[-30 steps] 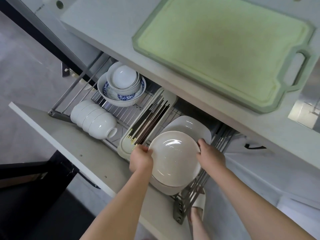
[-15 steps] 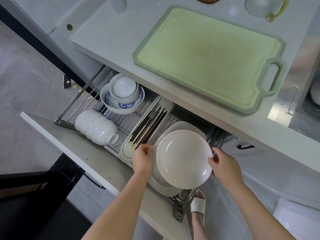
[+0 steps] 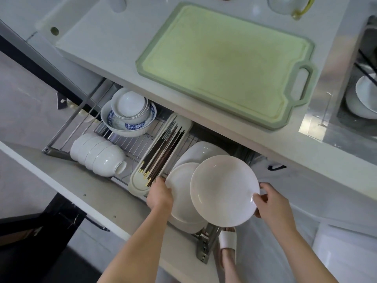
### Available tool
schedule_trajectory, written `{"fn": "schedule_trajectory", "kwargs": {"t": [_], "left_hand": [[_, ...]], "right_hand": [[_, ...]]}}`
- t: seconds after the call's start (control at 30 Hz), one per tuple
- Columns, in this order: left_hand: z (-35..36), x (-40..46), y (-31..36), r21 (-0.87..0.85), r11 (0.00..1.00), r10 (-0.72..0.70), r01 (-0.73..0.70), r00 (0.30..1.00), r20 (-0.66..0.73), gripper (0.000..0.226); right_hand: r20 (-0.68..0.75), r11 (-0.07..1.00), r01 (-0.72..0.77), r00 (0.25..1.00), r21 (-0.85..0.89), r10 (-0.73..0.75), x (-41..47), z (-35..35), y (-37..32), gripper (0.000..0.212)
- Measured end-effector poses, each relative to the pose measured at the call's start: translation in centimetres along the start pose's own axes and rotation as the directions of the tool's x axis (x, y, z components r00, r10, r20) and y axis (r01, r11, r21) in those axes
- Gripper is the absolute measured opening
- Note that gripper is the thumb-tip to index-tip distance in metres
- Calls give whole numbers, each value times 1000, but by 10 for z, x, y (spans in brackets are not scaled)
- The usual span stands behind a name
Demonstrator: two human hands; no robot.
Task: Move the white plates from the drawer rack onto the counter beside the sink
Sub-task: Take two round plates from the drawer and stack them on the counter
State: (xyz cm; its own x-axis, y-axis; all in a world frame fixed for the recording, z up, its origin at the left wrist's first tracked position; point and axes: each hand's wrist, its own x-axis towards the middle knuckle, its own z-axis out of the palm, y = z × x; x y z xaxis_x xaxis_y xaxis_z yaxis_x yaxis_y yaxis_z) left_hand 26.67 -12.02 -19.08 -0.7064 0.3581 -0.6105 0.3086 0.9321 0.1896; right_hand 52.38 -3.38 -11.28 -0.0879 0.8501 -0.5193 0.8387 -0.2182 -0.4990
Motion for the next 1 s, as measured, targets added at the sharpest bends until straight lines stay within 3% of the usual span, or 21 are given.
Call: {"fn": "schedule_trajectory", "kwargs": {"t": [0.13, 0.33, 0.5, 0.63, 0.77, 1.0], "left_hand": [[-3, 4, -2, 36, 999, 37, -37, 999, 3, 29], [-16, -2, -5, -151, 987, 60, -60, 998, 1, 23], [-35, -17, -7, -183, 957, 226, -225, 974, -18, 16], [-55, -30, -7, -125, 948, 291, -293, 956, -31, 27], [-84, -53, -13, -129, 940, 308, -316, 948, -82, 29], [-132, -102, -15, -312, 892, 299, -328, 944, -140, 33]], "right_hand": [[5, 998, -40, 999, 39, 40, -2, 3, 4, 25], [20, 997, -55, 998, 60, 54, -9, 6, 0, 25], [48, 995, -68, 997, 75, 65, -15, 4, -5, 27], [59, 987, -81, 996, 142, 73, -27, -3, -7, 24], [46, 978, -55, 998, 203, 46, -50, -22, -13, 19], [20, 952, 11, 1000, 306, -18, -101, -65, -27, 16]]}}
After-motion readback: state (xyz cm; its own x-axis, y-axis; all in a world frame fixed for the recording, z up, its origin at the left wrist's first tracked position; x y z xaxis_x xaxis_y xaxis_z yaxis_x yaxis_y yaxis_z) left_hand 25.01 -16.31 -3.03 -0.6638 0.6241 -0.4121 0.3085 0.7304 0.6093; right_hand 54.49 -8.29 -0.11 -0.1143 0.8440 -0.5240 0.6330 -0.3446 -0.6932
